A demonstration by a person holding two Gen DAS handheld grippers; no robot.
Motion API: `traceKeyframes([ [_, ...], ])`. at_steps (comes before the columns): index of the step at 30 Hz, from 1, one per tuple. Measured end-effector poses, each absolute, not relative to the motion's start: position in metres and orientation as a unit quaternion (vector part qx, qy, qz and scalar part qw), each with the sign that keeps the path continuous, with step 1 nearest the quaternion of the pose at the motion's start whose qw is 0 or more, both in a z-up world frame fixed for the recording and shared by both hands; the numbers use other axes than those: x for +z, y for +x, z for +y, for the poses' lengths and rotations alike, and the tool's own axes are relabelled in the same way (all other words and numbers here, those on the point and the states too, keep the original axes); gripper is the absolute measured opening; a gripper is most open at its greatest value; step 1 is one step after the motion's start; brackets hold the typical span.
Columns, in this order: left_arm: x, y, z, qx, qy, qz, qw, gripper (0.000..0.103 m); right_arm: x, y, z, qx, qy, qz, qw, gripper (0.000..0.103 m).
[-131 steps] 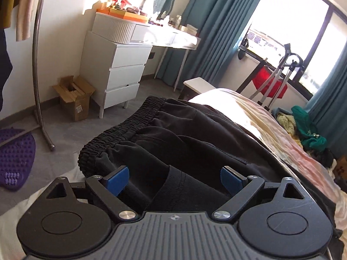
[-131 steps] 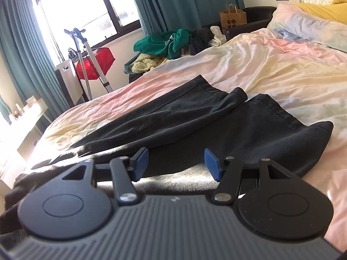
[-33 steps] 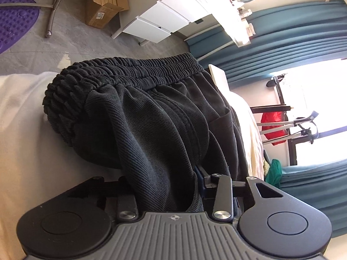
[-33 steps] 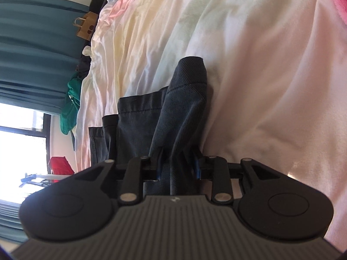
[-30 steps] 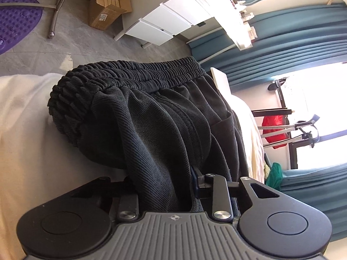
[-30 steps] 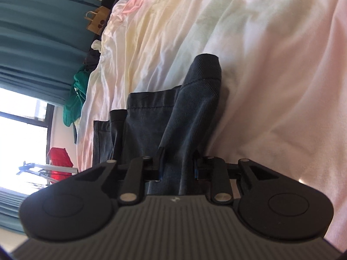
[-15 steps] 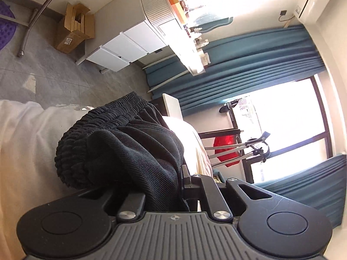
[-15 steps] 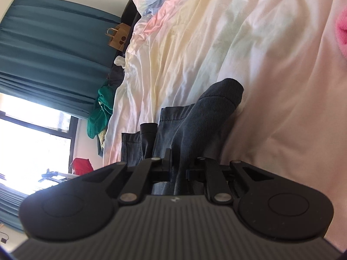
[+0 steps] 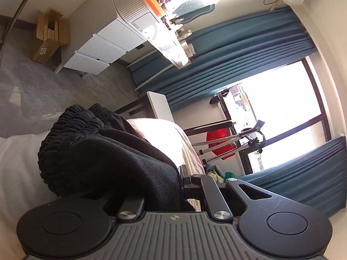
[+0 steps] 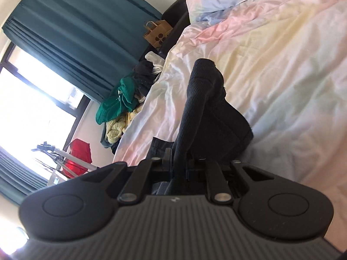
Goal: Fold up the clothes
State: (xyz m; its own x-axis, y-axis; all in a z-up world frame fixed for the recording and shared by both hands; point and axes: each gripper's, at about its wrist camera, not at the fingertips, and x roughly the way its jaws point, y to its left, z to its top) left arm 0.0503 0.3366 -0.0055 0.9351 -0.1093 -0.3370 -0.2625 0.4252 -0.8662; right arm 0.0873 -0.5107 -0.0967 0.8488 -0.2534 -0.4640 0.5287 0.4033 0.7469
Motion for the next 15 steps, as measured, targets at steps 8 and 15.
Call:
traceKeyframes([
  [8,0.001,0.229,0.309,0.080,-0.449,0.199,0.867,0.009,-0.109,0.252,-0.515,-0.257,0.430,0.179,0.847,0.013],
  [15,-0.055,0.347,0.299,0.125,-0.383,0.276,0.873,0.011,-0.159,0.354,-0.517,-0.289,0.361,0.206,0.862,0.009],
])
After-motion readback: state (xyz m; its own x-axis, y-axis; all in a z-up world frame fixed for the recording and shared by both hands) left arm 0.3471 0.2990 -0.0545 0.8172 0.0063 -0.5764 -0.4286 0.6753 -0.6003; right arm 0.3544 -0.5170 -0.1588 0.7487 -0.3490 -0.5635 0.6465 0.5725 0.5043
